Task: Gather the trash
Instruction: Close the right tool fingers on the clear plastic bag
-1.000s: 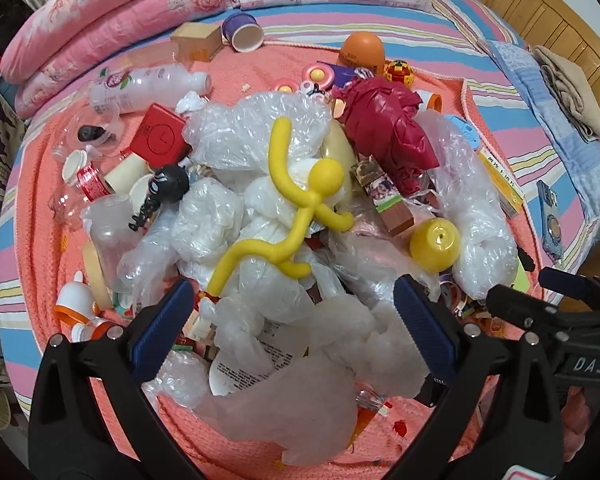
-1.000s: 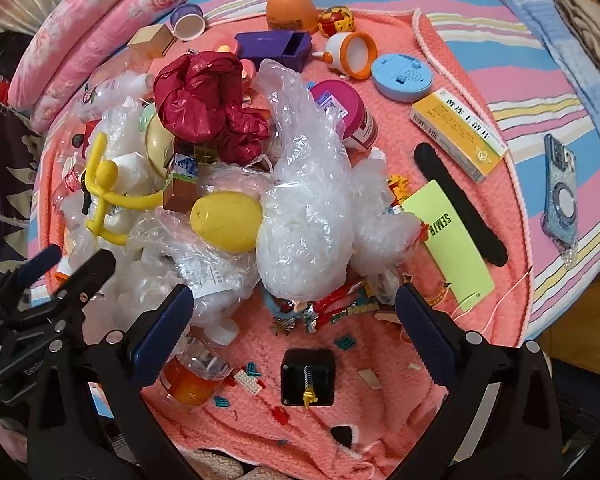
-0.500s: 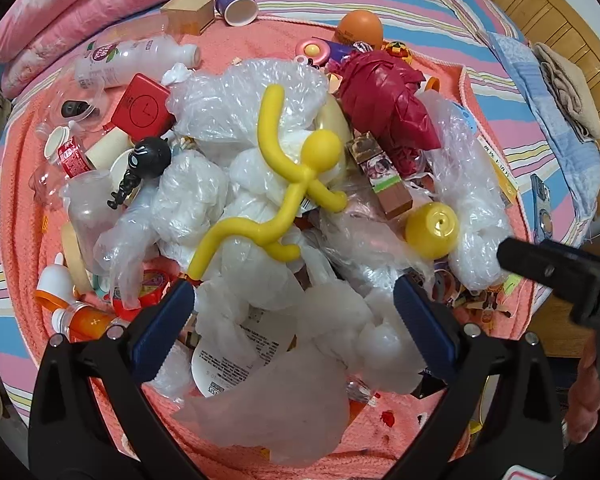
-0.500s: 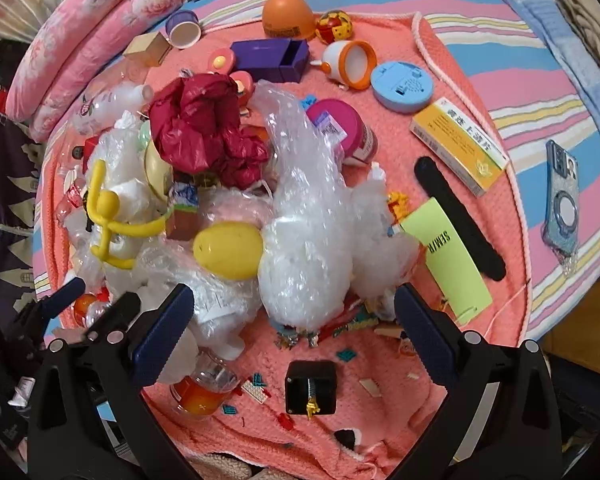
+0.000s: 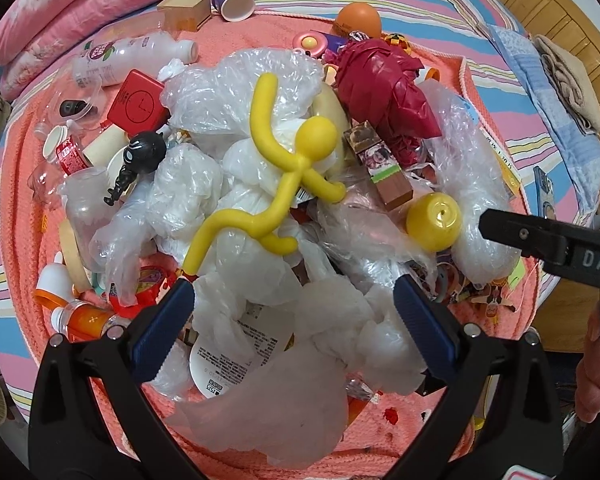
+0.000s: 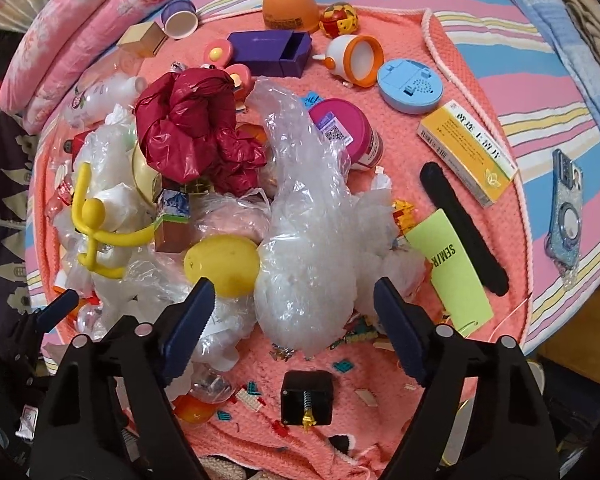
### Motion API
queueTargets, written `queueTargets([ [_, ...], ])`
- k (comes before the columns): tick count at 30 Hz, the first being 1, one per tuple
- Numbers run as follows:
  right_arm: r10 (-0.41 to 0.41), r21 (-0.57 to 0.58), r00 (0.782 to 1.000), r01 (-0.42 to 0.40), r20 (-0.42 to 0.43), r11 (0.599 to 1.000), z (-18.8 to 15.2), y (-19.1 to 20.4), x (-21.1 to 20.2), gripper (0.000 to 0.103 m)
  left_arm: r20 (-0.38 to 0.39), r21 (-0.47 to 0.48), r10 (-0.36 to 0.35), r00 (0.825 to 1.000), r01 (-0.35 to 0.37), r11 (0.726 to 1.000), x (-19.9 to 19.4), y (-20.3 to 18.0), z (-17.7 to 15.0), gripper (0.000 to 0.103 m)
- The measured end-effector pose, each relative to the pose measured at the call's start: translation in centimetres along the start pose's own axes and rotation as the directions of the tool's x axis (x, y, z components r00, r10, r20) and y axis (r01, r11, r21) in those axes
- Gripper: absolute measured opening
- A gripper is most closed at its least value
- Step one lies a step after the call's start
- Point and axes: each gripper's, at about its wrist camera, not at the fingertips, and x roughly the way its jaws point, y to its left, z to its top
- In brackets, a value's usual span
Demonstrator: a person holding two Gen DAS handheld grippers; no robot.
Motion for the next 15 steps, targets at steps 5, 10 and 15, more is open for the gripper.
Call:
queueTargets([
  [5, -0.031, -0.029, 0.999, 0.031, -0.016, 0.999, -0.1, 0.6, 0.9, 0.069, 0.002, 0.012, 0.008, 1.000, -0.008, 1.000, 0.1, -0.2, -0.2, 0.095],
  [10, -0.069, -0.046, 0.998, 0.069, -0.007, 0.997, -0.2, 1.0, 1.3, 0.062, -0.023, 0.003, 0.002, 1.000, -0.002, 1.000, 0.6, 0.0, -0.3, 0.095],
  [15, -0.101, -0.068, 0.995, 0.100, -0.005, 0.993, -0.6, 1.4, 1.6, 0.056, -0.040, -0.001, -0.007, 0.999, 0.007, 1.000, 1.1, 0.1, -0.5, 0.095],
])
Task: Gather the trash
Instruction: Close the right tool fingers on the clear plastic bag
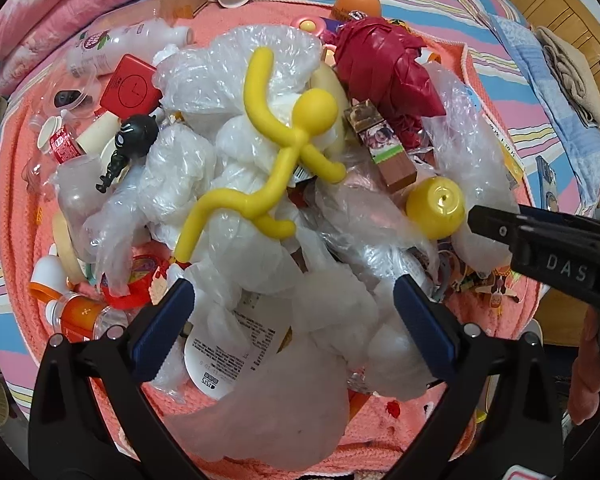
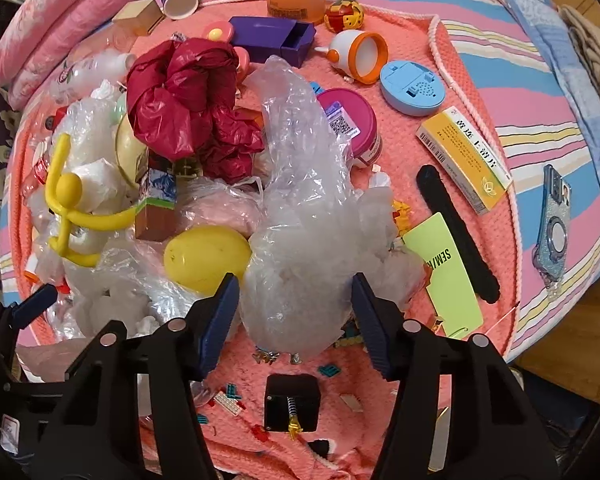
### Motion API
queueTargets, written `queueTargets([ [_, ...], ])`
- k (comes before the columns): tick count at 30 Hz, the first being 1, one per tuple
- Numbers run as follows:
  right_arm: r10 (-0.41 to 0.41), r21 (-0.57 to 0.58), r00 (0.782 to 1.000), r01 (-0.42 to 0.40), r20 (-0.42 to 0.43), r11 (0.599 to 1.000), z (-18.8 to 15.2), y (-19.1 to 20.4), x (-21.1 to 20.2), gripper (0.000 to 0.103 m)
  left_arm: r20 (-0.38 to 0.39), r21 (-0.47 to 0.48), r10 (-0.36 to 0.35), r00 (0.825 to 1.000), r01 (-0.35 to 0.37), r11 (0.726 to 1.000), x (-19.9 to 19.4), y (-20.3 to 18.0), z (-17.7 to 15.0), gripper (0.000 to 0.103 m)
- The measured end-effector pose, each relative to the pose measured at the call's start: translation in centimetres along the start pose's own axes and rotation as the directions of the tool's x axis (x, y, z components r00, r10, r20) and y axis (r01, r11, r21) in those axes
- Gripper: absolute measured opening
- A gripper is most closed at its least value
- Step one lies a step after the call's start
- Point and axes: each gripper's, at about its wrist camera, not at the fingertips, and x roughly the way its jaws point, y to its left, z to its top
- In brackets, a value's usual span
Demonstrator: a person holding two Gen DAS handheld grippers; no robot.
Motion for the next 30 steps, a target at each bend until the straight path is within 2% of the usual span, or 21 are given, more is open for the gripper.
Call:
queueTargets([
  [8, 0.017, 0.027, 1.000, -0.017, -0.014, 1.000, -0.2, -1.0, 0.3, 0.038, -0.019, -0.022, -0.021, 1.000, 0.021, 1.000, 0.1, 0.4, 0.0, 0.095],
  [14, 0.058, 0.060, 0.998, -0.056, -0.030, 0.997, -0.4, -1.8, 0.1, 0.034, -0.016, -0.037, -0.030, 0.999, 0.029, 0.999, -0.1, 0.7, 0.1, 0.095],
  [18, 0.061, 0.051, 0.998, -0.060, -0.026, 0.997, -0.5, -1.4, -0.5, 0.035, -0.022, -0.038, -0.033, 0.999, 0.032, 0.999, 0.0, 0.7, 0.1, 0.095],
  [21, 0.072, 0.089, 0.996, -0.066, -0.060, 0.994, -0.1, -1.8, 0.6, 0.041, -0.029, -0.037, -0.041, 0.999, 0.040, 0.999, 0.0, 0.7, 0.0, 0.095],
  [23, 0.108, 0.139, 0.991, -0.097, -0.078, 0.986, 0.2, -2.4, 1.5, 0.049, -0.025, -0.033, -0.040, 0.999, 0.039, 0.999, 0.0, 0.7, -0.1, 0.095],
  [25, 0.123, 0.168, 0.989, -0.109, -0.081, 0.980, 0.3, -2.7, 2.0, 0.049, -0.024, -0.031, -0.029, 0.999, 0.029, 0.999, 0.0, 0.8, -0.1, 0.095],
  [30, 0.091, 0.151, 0.994, -0.080, -0.063, 0.985, 0.5, -2.3, 2.7, 0.049, -0.031, -0.058, -0.035, 0.999, 0.033, 0.998, 0.2, 1.5, 0.0, 0.095],
])
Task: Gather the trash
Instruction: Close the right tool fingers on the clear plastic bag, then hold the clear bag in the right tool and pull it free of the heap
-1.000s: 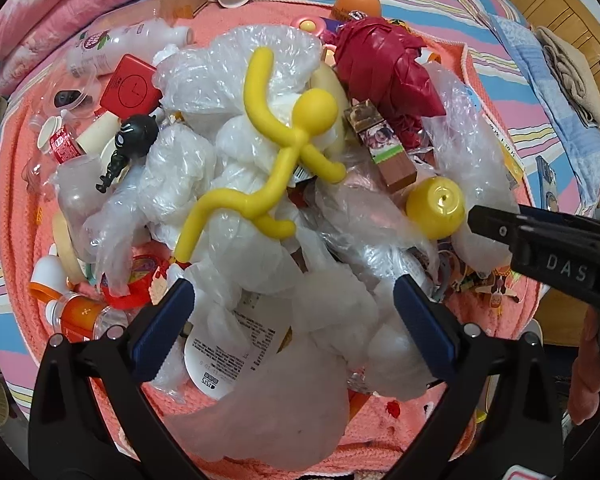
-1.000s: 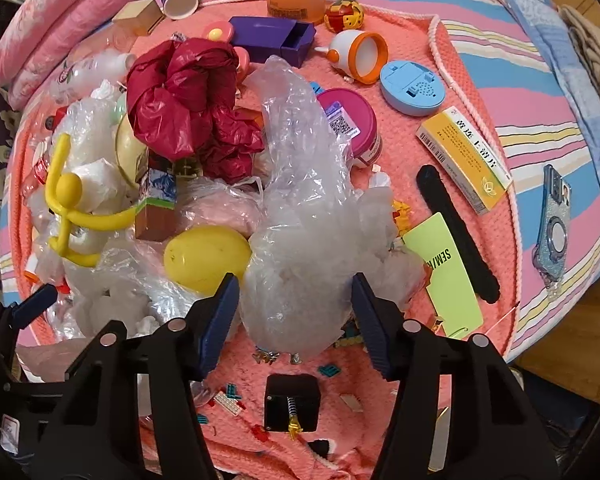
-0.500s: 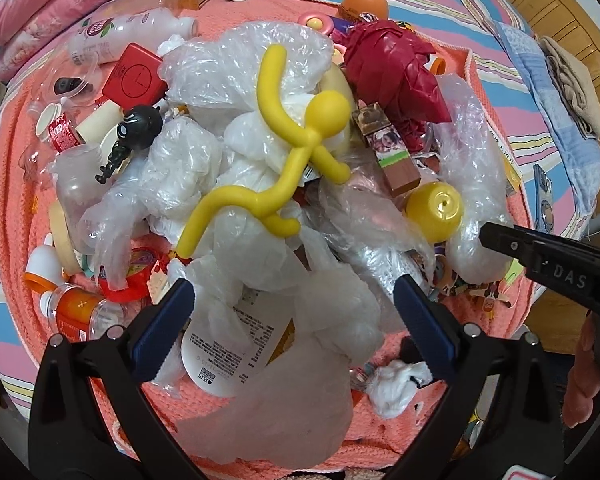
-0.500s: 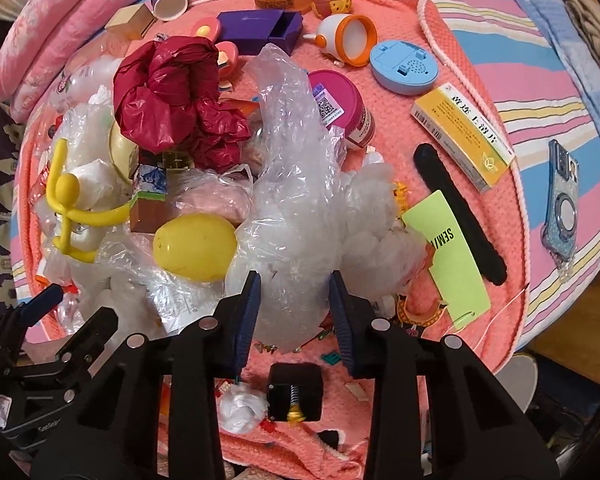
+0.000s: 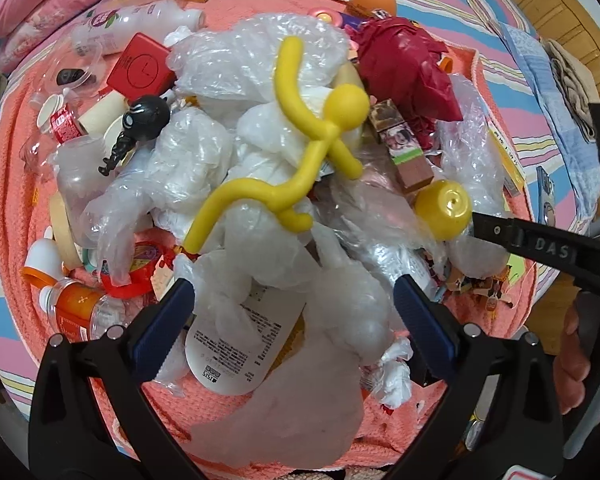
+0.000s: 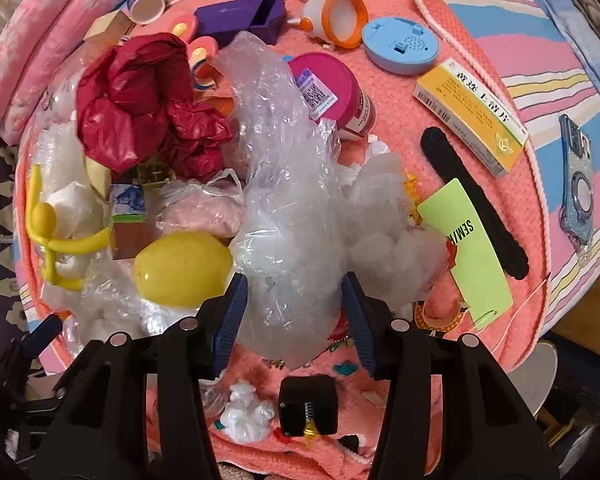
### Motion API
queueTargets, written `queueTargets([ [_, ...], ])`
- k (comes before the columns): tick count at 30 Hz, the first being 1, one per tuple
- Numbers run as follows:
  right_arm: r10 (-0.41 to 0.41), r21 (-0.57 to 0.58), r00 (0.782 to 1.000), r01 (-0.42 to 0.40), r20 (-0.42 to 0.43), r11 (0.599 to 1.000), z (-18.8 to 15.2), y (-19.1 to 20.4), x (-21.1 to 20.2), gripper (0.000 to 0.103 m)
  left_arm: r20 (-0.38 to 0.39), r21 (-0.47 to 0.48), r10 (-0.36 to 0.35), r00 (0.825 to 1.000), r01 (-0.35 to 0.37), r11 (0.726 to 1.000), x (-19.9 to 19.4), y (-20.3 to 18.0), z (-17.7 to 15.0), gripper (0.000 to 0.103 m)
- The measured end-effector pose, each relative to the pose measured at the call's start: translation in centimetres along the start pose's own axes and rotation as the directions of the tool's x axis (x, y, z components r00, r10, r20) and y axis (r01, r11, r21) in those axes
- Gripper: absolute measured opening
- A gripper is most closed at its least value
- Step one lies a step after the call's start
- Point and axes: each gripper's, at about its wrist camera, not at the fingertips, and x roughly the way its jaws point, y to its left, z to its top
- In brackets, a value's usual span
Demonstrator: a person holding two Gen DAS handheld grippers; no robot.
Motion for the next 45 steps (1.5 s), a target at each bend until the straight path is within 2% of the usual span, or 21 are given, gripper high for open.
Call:
queueTargets([
  [5, 0.020, 0.006, 1.000, -0.021, 0.009, 1.000, -0.5, -0.3, -0.2, 0.037, -0.005, 0.003, 0.007, 1.000, -0.007, 1.000, 0.3, 0.1, -0.1, 0.095],
  [8, 0.028, -0.005, 0.999, -0.027, 0.037, 1.000, -1.3, -0.2, -1.3, 0.035, -0.004, 0.003, 0.010, 1.000, -0.010, 1.000, 0.4, 0.1, -0.1, 0.095],
  [16, 0.069, -0.051, 0.989, -0.063, 0.134, 0.997, -3.6, 0.9, -5.3, 0.034, 0.014, 0.018, 0.015, 1.000, -0.015, 1.000, -0.1, -0.2, -0.1, 0.095],
  [24, 0.113, -0.076, 0.984, -0.104, 0.134, 0.992, -5.0, 2.2, -6.2, 0.034, -0.010, 0.015, -0.030, 0.999, 0.030, 0.999, -1.2, 1.1, -0.9, 0.095],
  [30, 0.111, -0.083, 0.985, -0.101, 0.131, 0.991, -5.9, 2.6, -6.0, 0.034, 0.002, 0.037, -0.023, 1.000, 0.023, 0.999, -2.2, 1.5, -2.4, 0.095],
  [38, 0.090, -0.069, 0.986, -0.081, 0.138, 0.994, -6.7, 2.1, -6.0, 0.034, 0.027, 0.109, -0.044, 0.999, 0.041, 0.993, -2.8, -0.3, -3.1, 0.094],
  [42, 0.086, -0.061, 0.987, -0.078, 0.134, 0.995, -7.1, 1.6, -5.9, 0.034, -0.026, 0.129, -0.056, 0.998, 0.059, 0.990, -1.2, -1.5, -3.2, 0.077],
  [45, 0.079, -0.060, 0.988, -0.072, 0.130, 0.996, -7.4, 1.4, -5.7, 0.034, -0.064, 0.128, -0.055, 0.996, 0.063, 0.990, 0.2, -1.6, -3.6, 0.075],
])
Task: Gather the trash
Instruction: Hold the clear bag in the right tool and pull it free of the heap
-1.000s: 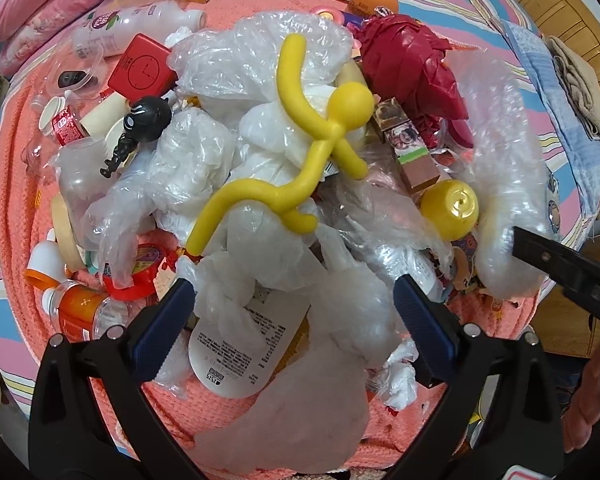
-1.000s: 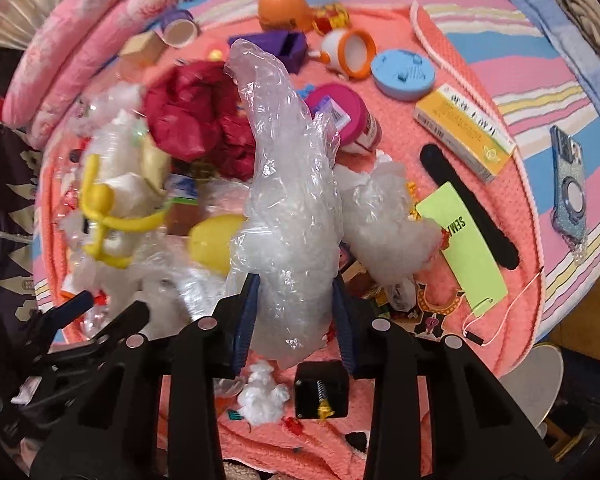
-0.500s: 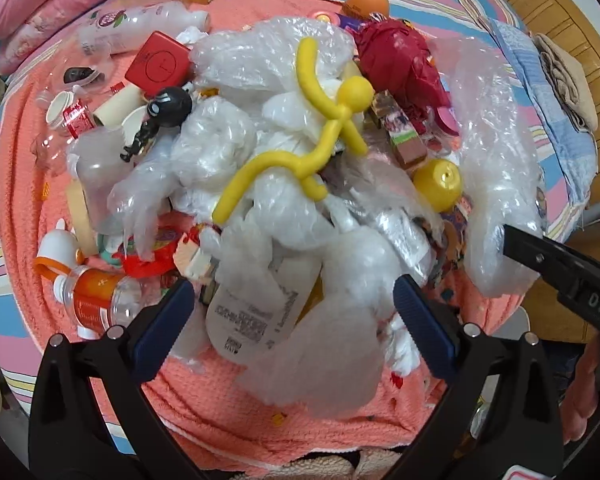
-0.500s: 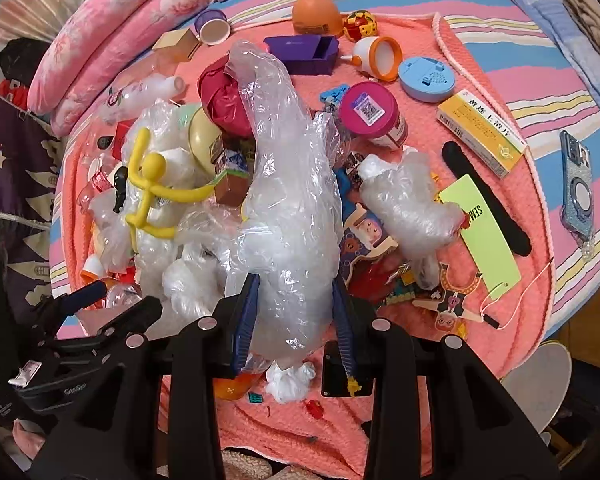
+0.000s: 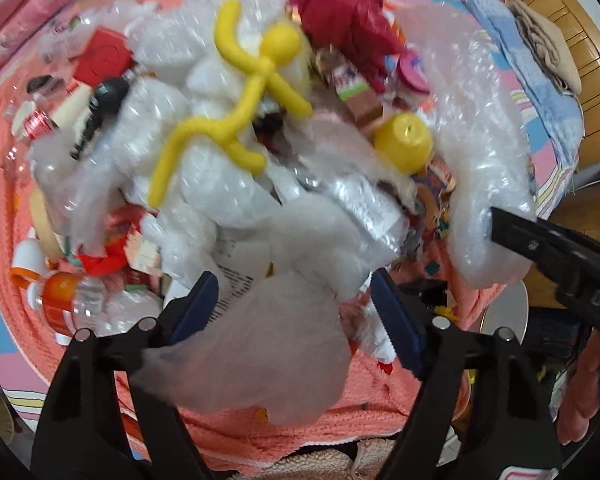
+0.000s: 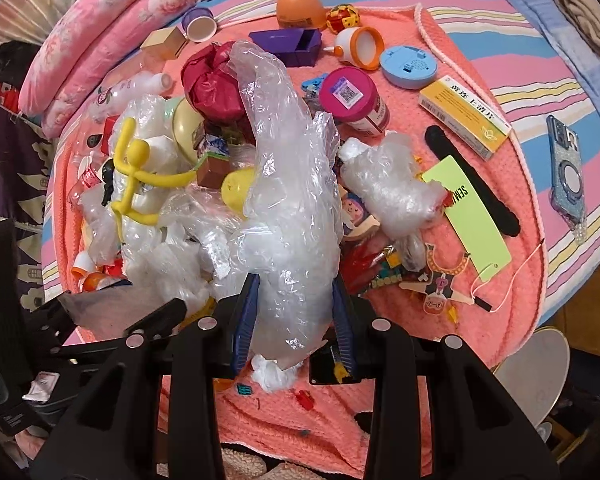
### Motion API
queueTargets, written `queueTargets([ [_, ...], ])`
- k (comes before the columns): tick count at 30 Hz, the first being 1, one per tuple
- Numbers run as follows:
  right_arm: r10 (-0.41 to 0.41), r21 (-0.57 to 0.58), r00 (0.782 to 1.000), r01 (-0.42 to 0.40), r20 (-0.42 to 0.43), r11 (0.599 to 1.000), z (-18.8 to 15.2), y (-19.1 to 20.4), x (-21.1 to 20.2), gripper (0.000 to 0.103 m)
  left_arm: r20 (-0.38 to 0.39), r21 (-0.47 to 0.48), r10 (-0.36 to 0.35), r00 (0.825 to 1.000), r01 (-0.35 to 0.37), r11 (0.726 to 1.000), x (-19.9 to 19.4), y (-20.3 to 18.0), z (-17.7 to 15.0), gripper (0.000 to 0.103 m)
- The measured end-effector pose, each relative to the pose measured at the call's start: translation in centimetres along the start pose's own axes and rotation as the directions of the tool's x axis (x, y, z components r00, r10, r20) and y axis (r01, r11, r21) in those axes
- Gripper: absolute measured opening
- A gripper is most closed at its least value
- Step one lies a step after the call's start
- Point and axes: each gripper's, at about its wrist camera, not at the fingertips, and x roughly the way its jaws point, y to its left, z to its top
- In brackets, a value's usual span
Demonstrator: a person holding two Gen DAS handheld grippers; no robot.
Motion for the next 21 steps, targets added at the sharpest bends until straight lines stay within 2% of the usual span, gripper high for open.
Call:
queueTargets([
  [3, 0.002, 0.002, 1.000, -0.002, -0.010, 1.000, -0.2, -0.2, 0.4, 0.034, 0.009, 0.014, 0.038, 0.999, -0.038, 0.999, 0.5, -0.3, -0.2, 0.075],
  [7, -0.001, 0.005, 1.000, 0.001, -0.022, 1.000, -0.6, -0.4, 1.1, 0.034, 0.015, 0.024, 0.046, 0.999, -0.046, 0.999, 0.7, -0.7, -0.3, 0.075],
  [21, -0.003, 0.033, 0.998, 0.005, -0.062, 0.999, -0.8, -1.2, 3.4, 0.035, -0.020, 0.016, 0.032, 0.999, -0.032, 0.999, 2.8, -2.1, -0.1, 0.075],
])
